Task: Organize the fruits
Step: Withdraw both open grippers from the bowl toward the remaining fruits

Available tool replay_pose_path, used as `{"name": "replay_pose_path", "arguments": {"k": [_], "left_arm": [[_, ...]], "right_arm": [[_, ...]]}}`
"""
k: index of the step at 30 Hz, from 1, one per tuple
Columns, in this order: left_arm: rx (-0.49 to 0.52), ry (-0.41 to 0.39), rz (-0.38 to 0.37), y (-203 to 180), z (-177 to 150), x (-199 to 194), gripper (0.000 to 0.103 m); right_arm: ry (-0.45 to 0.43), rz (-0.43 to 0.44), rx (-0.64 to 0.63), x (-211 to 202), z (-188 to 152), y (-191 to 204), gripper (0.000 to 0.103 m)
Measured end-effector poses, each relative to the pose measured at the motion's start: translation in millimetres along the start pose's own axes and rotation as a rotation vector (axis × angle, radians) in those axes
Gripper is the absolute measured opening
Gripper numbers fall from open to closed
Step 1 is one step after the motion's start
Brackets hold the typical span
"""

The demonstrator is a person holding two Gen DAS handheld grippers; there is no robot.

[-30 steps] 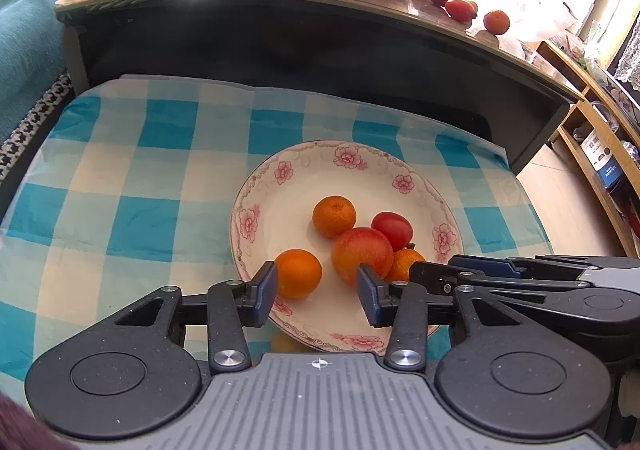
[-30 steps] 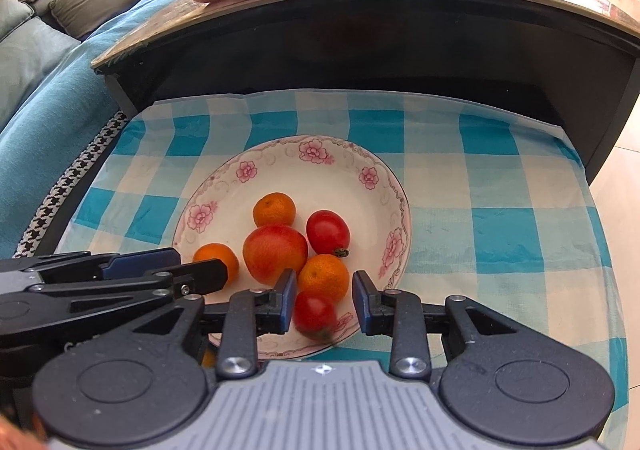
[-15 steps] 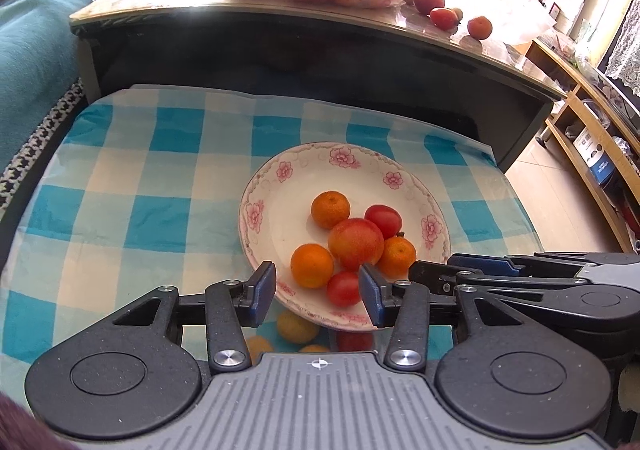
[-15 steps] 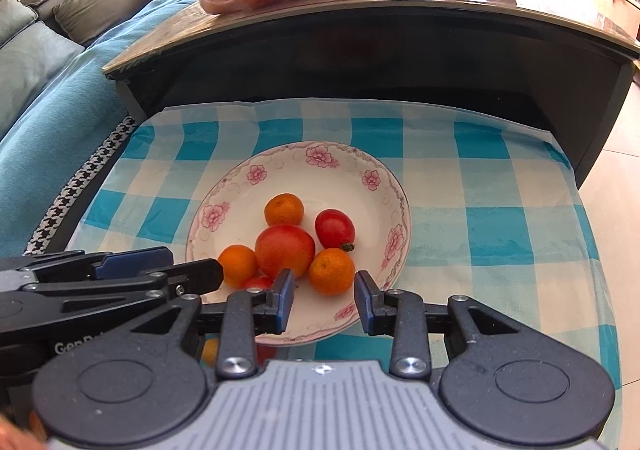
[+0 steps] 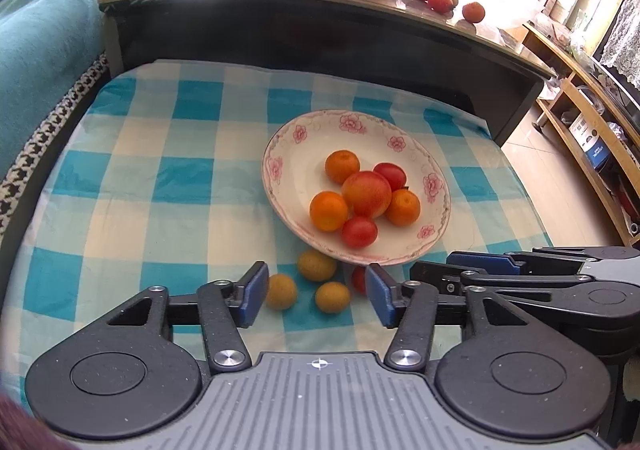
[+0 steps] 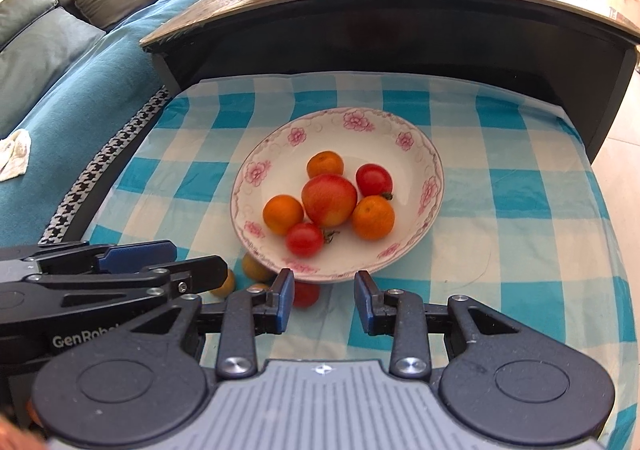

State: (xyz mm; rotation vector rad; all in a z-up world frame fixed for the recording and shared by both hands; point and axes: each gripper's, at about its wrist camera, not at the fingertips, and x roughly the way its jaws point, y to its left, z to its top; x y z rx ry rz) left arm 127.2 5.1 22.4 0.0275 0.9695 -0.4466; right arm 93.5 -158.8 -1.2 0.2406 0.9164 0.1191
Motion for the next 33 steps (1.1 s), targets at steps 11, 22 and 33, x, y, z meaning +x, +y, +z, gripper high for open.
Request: {"name": "replay_pose_path", "arguments": {"k": [11, 22, 33], "left_arm": [[-0.074, 0.011, -0.012, 31.5, -5.8, -3.8, 0.066], [-0.086, 0.02, -0.034, 39.3, -6.8, -3.4, 0.068], [-0.071, 0.065, -0.023, 39.1, -11.1, 13.8, 0.069]], "right_arm": [[0.022, 0.019, 0.066, 16.6, -11.2, 0.6, 0.035], [0.026, 0.018, 0.088, 47.5, -5.2, 14.4, 0.035], [0.028, -0.016, 0.031, 61.2, -5.8, 14.7, 0.031]]}}
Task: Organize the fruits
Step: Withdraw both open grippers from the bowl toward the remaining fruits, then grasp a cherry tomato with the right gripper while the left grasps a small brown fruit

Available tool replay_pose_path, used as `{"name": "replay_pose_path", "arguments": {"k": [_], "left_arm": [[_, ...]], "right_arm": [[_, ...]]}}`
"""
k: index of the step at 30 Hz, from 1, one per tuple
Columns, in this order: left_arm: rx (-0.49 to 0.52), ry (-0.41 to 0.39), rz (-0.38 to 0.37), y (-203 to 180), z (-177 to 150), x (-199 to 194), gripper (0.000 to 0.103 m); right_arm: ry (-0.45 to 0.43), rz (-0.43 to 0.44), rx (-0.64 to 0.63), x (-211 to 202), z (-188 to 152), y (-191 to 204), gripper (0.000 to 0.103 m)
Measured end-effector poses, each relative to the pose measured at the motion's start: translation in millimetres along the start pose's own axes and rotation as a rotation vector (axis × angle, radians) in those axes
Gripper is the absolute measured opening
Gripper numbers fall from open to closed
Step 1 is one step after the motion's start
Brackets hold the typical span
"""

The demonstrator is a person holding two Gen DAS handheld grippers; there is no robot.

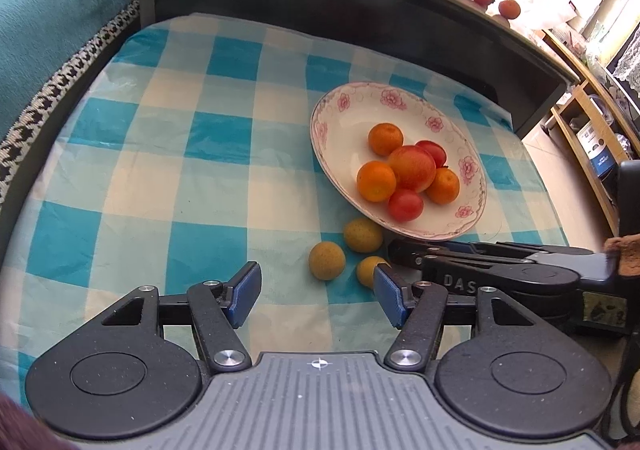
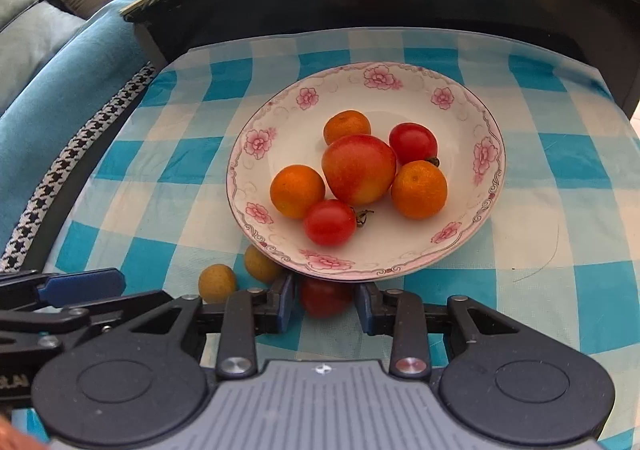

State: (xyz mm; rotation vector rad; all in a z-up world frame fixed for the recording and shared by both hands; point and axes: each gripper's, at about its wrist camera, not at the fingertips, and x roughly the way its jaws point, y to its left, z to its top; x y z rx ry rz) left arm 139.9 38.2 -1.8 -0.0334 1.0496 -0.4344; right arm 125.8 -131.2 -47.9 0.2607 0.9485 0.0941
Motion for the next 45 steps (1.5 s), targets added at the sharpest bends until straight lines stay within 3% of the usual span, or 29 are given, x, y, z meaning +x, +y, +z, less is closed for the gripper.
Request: {"name": "replay_pose_path", "arguments": {"k": [6, 14, 18, 29, 40, 45], "left_arm": [[0.048, 0.017, -0.004, -9.9, 0.2, 18.6, 0.068], [0.066, -0.004, 0.022, -15.6, 5.4, 33.4, 0.053], [0.052, 0.004, 0.032, -14.7, 6.7, 36.8, 0.042], [0.081, 0.01, 0.084, -21.3, 6.4, 46.8, 0.033], [0.128, 0.052, 0.094, -26.0, -17.5, 24.9, 0.032], [0.156, 0.066, 0.062, -33.3, -41.2, 5.3, 0.032]], "right_arm": [[0.018, -0.012, -0.049, -17.5, -2.8, -11.4, 0.03], [0.064, -0.001, -0.083, -43.6, -15.5, -23.3, 0.03], [0.069, 0.016, -0.082, -45.4, -19.5, -22.9, 0.03], [0.091, 0.008, -0.082, -32.9, -22.4, -25.2, 0.03], [0.114, -0.006, -0.111, -36.2, -29.3, -19.6, 0.03], [0.118, -0.003, -0.138, -51.5, -41.9, -13.7, 0.03]]}}
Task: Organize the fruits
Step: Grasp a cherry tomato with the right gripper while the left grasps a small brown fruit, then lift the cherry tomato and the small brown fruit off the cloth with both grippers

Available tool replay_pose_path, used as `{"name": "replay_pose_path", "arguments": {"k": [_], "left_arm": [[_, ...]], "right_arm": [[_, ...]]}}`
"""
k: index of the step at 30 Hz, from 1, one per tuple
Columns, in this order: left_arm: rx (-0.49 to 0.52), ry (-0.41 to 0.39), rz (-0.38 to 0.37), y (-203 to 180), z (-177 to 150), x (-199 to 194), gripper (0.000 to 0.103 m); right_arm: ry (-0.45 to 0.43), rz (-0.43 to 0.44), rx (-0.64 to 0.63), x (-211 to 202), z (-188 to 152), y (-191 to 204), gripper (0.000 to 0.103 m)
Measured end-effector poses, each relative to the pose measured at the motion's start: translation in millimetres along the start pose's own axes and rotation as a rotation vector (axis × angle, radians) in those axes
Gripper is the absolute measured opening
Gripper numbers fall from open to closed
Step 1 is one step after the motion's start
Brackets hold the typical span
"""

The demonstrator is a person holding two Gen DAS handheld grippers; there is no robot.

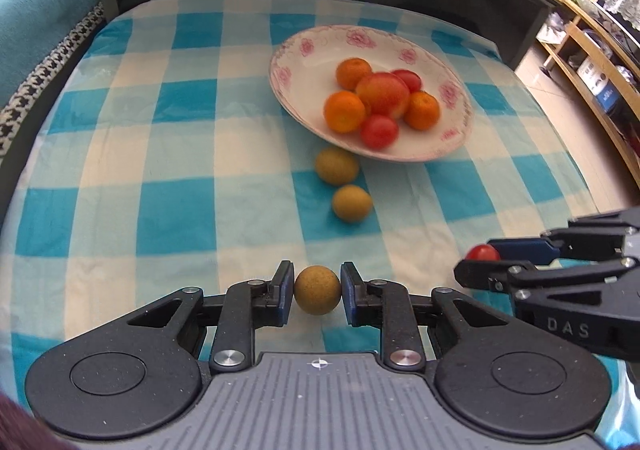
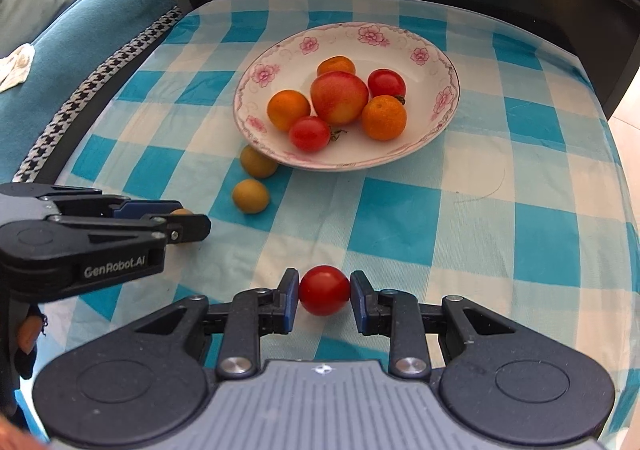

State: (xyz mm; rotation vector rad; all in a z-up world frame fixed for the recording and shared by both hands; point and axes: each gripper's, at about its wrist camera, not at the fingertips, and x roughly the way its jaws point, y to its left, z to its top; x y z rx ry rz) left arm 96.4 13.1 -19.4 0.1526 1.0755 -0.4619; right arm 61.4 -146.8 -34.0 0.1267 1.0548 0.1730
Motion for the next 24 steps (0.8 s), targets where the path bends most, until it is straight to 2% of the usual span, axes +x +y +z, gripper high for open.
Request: {"name": "replay_pose_path", "arguments": {"k": [3, 8, 14, 19, 24], "left_arm": [[0.021, 0.009, -0.016, -7.0, -11.4, -6.8, 0.032], [0.052, 0.028, -0.002, -14.2, -22.4, -3.9, 0.033], [0.073, 0.02, -0.01, -18.1, -22.9, -4.3, 0.037], [0.064, 0.017, -0.019, -18.9, -24.4, -6.1, 0.054], [0.058, 0.022, -0.009, -20.3, -26.3, -5.6, 0.056]], "right_arm": [[0.018, -0.004, -0.025, -4.6, -10.0, 5.2, 0.03], [0.048, -0.029, -0.066, 1.3, -24.8, 10.2, 0.03], [0.042, -0.018, -0.066, 1.4, -24.2, 7.9, 0.031], [0.046, -0.008, -0.065, 2.0, -23.3, 7.9, 0.035], [0.05, -0.013, -0.058, 0.3, -24.7, 7.8, 0.036]]}}
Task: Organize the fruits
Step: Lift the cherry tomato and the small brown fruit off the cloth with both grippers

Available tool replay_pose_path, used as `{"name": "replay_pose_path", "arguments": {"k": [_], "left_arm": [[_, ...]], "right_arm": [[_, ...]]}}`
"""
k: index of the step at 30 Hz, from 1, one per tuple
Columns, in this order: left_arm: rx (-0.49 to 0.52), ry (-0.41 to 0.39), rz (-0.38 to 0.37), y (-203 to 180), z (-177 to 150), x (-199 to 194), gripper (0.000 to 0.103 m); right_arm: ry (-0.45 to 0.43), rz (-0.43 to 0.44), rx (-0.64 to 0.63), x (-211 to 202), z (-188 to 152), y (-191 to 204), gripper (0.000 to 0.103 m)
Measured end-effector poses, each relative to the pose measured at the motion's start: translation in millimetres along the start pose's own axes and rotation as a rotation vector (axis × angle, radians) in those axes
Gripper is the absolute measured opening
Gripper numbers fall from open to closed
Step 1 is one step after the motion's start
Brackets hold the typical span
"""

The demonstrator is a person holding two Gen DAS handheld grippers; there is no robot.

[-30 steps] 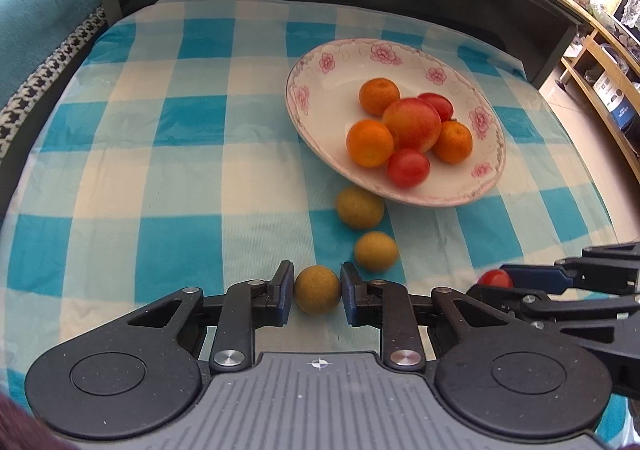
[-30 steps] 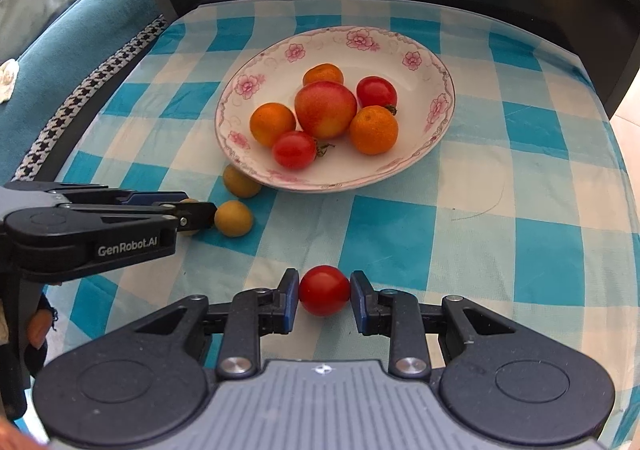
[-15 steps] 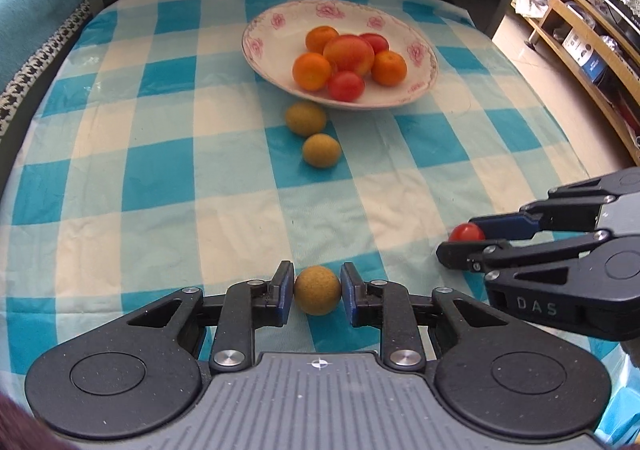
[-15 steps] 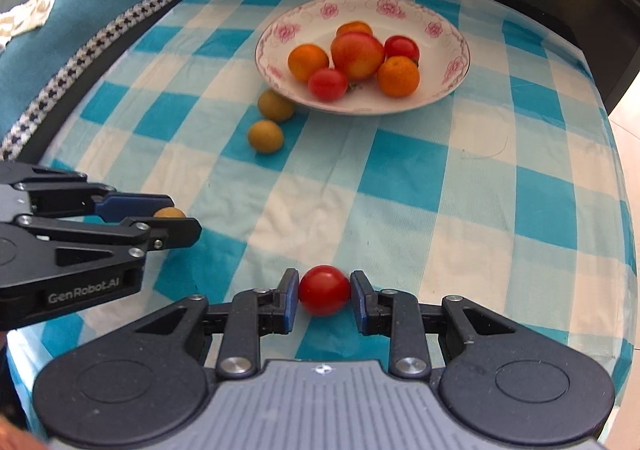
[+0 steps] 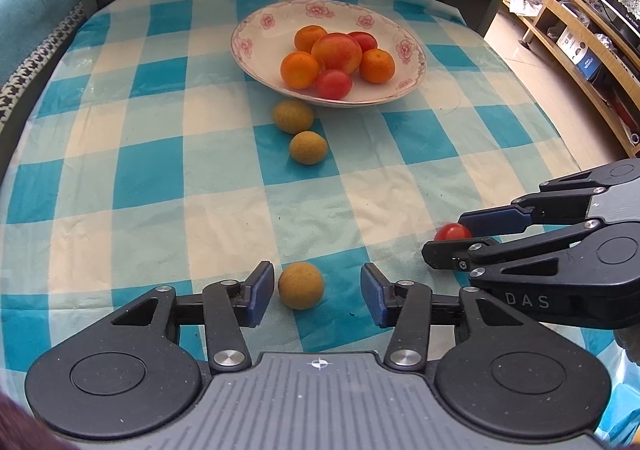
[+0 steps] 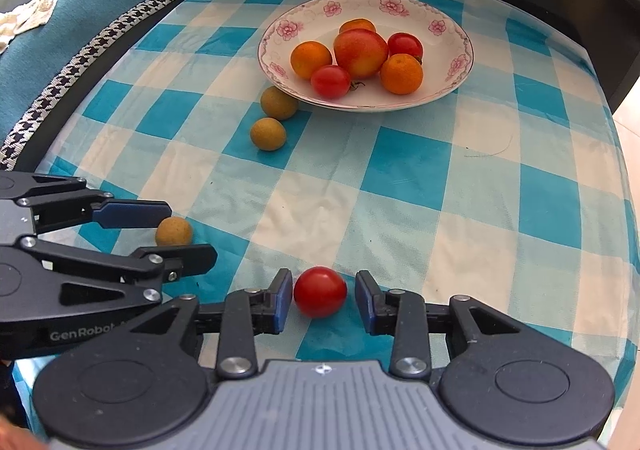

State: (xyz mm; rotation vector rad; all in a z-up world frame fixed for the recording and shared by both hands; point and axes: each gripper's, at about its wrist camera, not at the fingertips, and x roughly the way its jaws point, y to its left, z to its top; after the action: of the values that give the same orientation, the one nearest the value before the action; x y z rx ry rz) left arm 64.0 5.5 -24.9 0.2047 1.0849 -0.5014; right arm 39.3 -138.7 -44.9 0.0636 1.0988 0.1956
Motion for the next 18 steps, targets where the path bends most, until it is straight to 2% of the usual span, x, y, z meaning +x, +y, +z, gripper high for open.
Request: {"name": "replay_pose_path", "arguments": {"k": [2, 5, 7, 8, 11, 18], "left_arm": [[-0.007, 0.002, 0.011, 1.0, -1.0, 1.3, 0.055], [-0.021, 0.007, 0.028, 3.4, -2.3, 3.8, 0.047], [-0.017, 0.005, 0.039, 3.4, -2.4, 3.4, 0.036], [-0.02, 0.006, 0.035, 3.2, -2.5, 3.1, 0.035], [-0.013, 0.002, 0.038, 1.3, -2.7, 2.3, 0.033], [-0.007, -0.015, 0.016, -2.7, 3.5, -3.0, 0.033]], "right_arm": [[0.0, 0.002, 0.005, -0.8, -0.6, -0.2, 0.036], [-0.005, -0.009, -0.002, -0.5, -1.5, 0.9, 0.036], [-0.002, -0.019, -0.012, -0.5, -1.6, 2.5, 0.036], [-0.002, -0.023, -0.018, -1.1, -2.1, 3.5, 0.035], [-0.013, -0.033, -0.039, -3.6, -2.4, 7.4, 0.03], [-0.022, -0.013, -0.044, -8.2, 0.7, 9.6, 0.029]]}}
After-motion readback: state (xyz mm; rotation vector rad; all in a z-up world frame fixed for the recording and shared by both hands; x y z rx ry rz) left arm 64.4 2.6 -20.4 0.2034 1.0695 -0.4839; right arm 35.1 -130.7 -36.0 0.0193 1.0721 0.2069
